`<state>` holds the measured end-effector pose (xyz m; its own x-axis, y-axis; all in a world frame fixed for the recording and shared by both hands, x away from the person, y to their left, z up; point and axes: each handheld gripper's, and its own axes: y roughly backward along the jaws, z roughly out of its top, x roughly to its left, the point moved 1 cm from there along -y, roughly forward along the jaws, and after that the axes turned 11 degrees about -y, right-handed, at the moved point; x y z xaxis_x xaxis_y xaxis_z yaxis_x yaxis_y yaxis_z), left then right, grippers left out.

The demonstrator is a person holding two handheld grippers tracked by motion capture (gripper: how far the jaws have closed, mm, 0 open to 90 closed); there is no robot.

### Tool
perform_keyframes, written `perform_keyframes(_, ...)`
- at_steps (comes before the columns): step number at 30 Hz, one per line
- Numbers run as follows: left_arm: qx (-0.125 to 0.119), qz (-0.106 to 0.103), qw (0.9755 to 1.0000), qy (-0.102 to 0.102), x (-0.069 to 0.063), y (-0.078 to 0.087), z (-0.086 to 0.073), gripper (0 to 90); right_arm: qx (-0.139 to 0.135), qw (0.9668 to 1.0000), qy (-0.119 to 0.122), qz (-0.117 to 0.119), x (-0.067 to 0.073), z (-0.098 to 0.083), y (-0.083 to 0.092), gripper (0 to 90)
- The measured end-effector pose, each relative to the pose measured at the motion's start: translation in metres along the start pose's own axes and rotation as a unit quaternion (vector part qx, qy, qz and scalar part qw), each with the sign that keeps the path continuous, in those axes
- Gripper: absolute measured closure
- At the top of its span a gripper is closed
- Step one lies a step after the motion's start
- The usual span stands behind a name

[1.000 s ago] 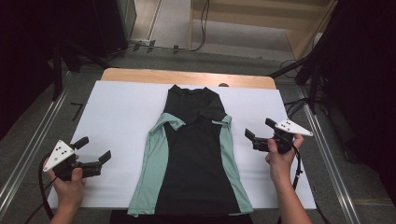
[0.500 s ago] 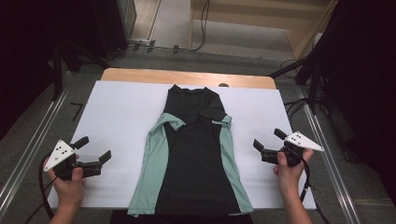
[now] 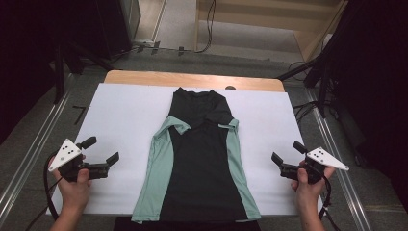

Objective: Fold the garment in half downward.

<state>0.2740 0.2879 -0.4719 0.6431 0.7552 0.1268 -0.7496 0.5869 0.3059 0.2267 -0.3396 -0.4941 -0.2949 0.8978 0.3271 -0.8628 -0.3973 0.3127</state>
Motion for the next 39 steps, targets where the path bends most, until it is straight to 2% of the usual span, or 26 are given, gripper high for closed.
perform_keyframes(6,0.001,-0.015,0.9999,0.002,-0.004,-0.009,0.013,0.0,-0.002,1.0,-0.001,0.004,-0.005,-0.007,0.006,0.0)
perform_keyframes(11,-0.004,-0.025,0.9996,-0.009,-0.008,-0.019,0.033,0.0,-0.005,1.0,0.0,0.006,-0.008,-0.011,0.011,0.0)
perform_keyframes(17,-0.015,-0.035,0.9993,-0.005,-0.006,-0.031,0.054,0.0,-0.006,0.9999,0.004,0.01,-0.009,-0.017,0.015,0.0)
perform_keyframes(23,-0.015,-0.05,0.9986,-0.001,-0.004,-0.05,0.068,0.0,-0.001,0.9999,0.01,0.009,-0.01,-0.022,0.014,0.0)
perform_keyframes(29,-0.015,-0.061,0.998,0.001,0.001,-0.068,0.079,0.0,-0.002,0.9999,0.011,0.012,-0.01,-0.023,0.014,0.0)
perform_keyframes(39,-0.011,-0.074,0.9972,-0.002,0.0,-0.096,0.086,0.0,-0.002,0.9998,0.015,0.012,-0.01,-0.024,0.012,0.0)
